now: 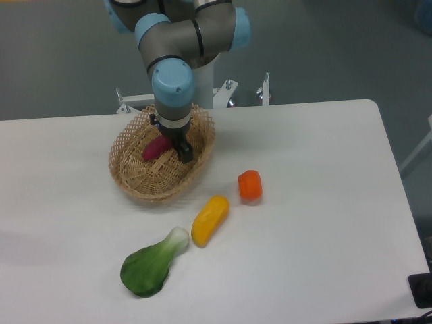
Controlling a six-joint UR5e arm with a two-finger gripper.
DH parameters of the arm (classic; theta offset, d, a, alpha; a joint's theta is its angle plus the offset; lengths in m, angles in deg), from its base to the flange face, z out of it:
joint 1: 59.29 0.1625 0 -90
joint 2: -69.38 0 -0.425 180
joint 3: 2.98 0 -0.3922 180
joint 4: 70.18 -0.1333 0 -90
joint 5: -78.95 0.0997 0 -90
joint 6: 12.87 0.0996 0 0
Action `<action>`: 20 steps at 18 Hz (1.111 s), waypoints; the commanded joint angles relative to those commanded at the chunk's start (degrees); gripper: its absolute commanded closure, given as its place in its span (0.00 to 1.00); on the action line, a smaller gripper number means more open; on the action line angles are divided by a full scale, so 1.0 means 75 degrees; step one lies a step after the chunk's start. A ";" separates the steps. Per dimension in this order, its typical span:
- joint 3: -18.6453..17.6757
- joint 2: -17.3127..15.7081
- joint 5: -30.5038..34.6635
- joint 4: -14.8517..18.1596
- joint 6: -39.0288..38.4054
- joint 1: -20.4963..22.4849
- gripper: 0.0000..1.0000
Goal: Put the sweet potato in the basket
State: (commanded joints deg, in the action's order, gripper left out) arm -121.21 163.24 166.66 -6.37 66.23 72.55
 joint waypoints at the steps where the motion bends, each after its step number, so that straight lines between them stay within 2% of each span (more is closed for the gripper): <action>1: 0.0106 -0.0011 0.0000 0.0000 0.0012 0.0128 0.00; 6: 0.0668 0.0070 0.0070 0.0000 0.0117 0.0796 0.00; 9: 0.1171 0.0479 0.0210 0.0000 0.0117 0.0996 0.00; 12: 0.1710 0.0948 0.0223 -0.0012 0.0129 0.1487 0.00; 20: 0.2531 0.1406 0.0176 0.0012 0.0785 0.2671 0.00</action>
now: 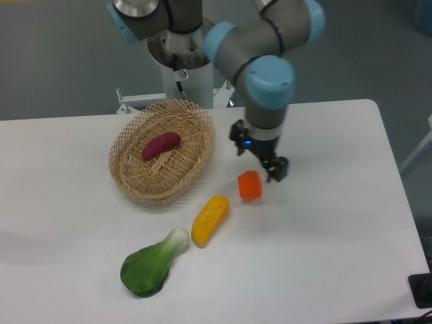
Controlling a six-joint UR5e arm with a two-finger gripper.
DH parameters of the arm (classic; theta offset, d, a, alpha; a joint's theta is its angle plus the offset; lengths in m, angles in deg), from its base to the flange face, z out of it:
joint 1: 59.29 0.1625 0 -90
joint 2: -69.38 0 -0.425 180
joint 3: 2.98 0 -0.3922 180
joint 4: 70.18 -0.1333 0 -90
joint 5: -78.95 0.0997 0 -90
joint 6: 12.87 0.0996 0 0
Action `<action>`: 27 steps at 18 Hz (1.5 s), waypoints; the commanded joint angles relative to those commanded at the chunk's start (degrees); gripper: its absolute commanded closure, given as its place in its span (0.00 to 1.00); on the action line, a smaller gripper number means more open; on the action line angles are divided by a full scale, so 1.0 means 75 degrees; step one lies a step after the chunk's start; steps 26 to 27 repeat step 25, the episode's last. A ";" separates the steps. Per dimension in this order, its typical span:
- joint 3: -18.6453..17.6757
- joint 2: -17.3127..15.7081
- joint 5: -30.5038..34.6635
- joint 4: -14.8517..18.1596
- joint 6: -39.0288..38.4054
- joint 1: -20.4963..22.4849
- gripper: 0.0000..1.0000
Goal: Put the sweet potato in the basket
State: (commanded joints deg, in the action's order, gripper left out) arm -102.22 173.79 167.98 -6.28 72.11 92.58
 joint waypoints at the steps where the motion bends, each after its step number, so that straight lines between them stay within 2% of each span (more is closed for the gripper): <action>1: 0.0105 0.0105 0.0012 -0.0012 0.0047 0.0117 0.00; 5: 0.0632 0.0504 0.0012 -0.0012 0.0340 0.0528 0.00; 13: 0.1559 0.1254 -0.0023 -0.0047 0.0481 0.0962 0.00; 16: 0.1536 0.1313 -0.0012 -0.0176 0.0481 0.0962 0.00; 27: 0.1489 0.1313 -0.0012 -0.0211 0.0481 0.0962 0.00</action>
